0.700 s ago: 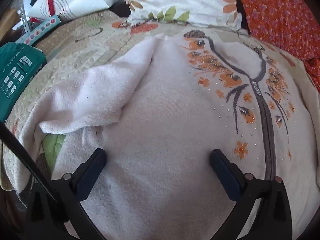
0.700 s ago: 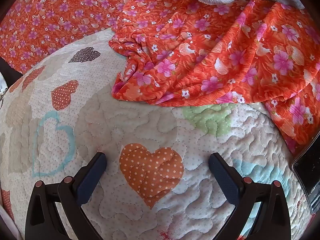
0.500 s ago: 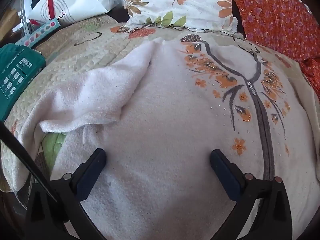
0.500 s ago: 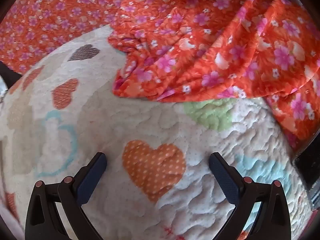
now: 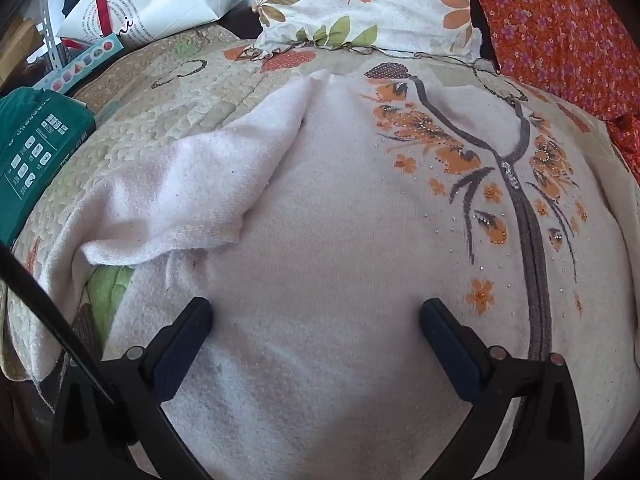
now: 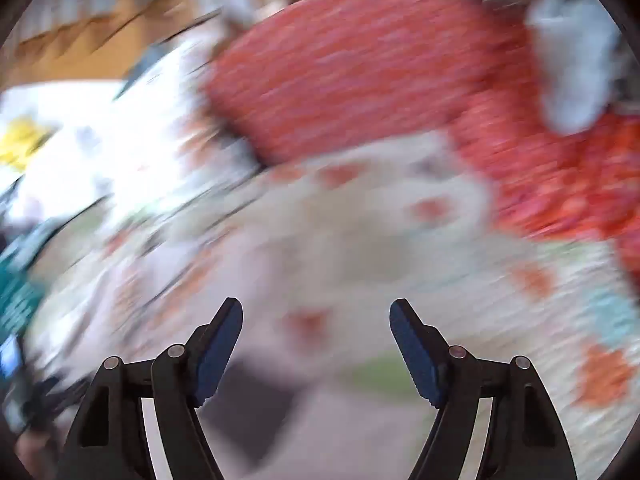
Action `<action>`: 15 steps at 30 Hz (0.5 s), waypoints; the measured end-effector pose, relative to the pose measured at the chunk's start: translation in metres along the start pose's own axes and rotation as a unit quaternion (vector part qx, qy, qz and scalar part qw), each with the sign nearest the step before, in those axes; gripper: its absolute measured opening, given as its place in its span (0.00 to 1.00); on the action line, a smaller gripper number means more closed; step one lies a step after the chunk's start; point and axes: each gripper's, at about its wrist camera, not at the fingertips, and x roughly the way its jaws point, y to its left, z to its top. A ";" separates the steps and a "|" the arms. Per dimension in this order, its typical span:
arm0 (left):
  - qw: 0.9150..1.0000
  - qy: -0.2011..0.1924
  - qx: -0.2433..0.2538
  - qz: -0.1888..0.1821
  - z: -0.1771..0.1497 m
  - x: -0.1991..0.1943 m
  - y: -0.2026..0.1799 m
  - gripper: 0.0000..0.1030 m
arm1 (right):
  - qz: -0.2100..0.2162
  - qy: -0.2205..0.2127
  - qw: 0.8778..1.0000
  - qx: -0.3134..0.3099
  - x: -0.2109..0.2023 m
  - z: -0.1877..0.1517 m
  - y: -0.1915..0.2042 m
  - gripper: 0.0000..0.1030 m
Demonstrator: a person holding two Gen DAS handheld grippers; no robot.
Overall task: Fold small clothes
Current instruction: 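Move the right tool toward the grey cuff of a sweater sleeve, then position the right gripper fingers around the grey knit cuff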
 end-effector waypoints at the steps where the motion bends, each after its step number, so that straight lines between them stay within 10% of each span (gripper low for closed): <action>1: 1.000 0.000 0.000 0.000 0.000 0.000 0.000 1.00 | 0.034 0.032 0.999 -0.011 0.008 -0.012 0.018 0.73; 4: 1.000 0.001 0.000 0.000 0.000 0.000 0.000 1.00 | 0.064 0.081 0.991 -0.083 0.018 -0.046 0.065 0.52; 15: 1.000 0.000 0.000 0.005 0.001 0.002 0.002 1.00 | 0.011 0.112 0.979 -0.170 0.054 -0.073 0.084 0.64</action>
